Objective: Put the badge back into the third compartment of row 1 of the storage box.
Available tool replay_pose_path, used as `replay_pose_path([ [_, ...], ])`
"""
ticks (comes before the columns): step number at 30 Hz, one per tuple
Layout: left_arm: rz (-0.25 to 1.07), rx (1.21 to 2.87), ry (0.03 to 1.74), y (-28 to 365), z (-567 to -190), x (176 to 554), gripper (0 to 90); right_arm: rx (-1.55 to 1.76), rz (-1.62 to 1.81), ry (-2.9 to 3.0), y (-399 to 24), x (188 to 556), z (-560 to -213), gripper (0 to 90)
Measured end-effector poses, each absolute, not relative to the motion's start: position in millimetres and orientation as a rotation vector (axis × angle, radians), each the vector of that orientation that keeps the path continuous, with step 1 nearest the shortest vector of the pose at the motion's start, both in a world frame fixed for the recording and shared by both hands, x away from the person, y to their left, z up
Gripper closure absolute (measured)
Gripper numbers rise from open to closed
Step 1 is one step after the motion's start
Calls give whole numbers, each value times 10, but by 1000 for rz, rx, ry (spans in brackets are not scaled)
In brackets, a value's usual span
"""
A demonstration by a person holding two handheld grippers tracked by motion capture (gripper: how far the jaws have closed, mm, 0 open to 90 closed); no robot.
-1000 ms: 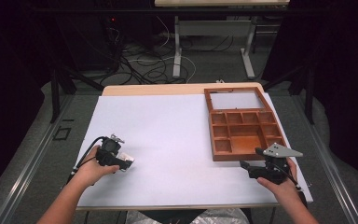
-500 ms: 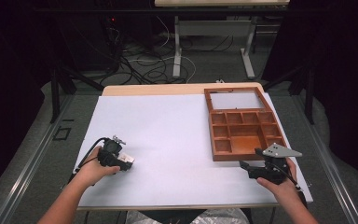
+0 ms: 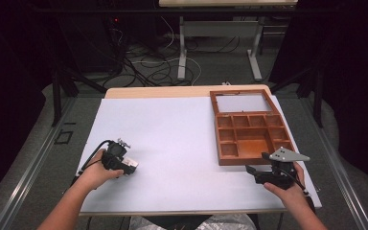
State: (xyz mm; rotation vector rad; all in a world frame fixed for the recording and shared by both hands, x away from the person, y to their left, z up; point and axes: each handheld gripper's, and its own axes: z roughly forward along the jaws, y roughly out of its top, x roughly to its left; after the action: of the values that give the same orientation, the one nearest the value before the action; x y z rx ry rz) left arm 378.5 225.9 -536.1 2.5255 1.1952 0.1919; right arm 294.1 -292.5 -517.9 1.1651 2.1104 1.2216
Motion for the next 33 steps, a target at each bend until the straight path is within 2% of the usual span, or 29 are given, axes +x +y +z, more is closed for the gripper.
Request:
replay_pose_path([
  [33,239,2519,1188,2231,-5257,3786,332,1161,1230,2109,-2925,2940,-5175,193],
])
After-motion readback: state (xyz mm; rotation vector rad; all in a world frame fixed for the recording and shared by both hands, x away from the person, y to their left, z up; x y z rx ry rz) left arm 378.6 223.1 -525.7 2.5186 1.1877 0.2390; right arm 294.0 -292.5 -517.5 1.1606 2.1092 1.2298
